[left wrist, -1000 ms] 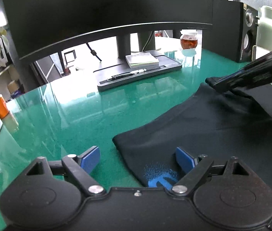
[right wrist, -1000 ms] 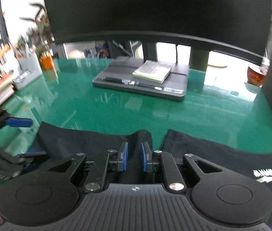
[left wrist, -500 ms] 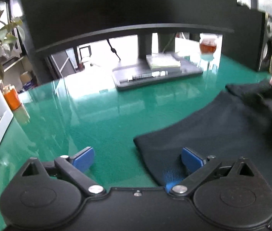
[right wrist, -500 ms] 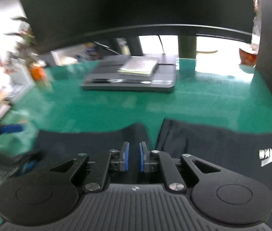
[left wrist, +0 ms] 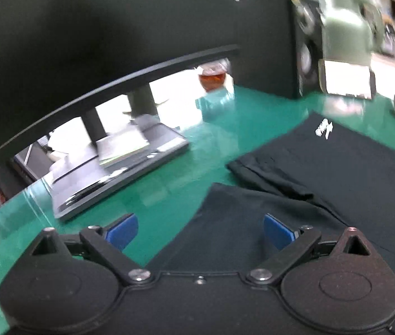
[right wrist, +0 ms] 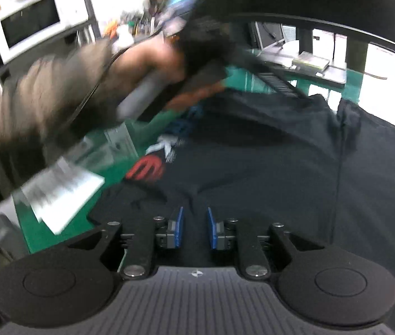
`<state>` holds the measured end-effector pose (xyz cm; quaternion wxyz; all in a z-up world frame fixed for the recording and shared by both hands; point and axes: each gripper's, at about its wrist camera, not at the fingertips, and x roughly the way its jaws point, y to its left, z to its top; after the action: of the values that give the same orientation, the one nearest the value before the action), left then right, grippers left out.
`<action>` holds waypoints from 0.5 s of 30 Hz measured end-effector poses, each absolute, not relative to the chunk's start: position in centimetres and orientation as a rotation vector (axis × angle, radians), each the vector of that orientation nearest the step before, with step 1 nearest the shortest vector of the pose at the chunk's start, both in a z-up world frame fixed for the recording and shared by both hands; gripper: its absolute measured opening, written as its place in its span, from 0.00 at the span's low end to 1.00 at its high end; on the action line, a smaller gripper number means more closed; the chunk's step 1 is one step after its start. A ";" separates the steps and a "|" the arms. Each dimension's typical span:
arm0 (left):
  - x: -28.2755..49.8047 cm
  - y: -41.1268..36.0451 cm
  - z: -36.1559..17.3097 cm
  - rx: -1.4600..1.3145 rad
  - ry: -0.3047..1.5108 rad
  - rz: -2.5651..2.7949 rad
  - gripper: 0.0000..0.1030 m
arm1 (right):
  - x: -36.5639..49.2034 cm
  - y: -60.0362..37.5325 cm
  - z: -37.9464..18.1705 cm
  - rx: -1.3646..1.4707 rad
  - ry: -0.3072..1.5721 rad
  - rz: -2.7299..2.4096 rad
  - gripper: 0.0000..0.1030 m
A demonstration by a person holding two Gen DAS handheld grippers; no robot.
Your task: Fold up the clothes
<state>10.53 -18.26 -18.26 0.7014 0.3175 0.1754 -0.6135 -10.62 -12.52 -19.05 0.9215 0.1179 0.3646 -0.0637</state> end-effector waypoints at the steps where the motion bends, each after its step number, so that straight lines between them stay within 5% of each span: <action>1: 10.3 -19.0 -18.7 0.734 0.388 -1.346 0.93 | -10.7 -12.3 -19.1 0.236 0.750 -0.138 0.20; 8: 11.4 -20.2 -19.9 0.658 0.474 -1.282 1.00 | -11.0 -12.2 -19.2 0.244 0.746 -0.140 0.22; 15: 12.5 -18.8 -18.7 0.596 0.452 -1.250 0.96 | -13.1 -14.1 -19.2 0.309 0.706 -0.188 0.24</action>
<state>12.51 -18.77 -18.66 0.7462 0.2722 0.2066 -0.5713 -13.07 -14.10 -19.18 0.9223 0.1505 0.3439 -0.0914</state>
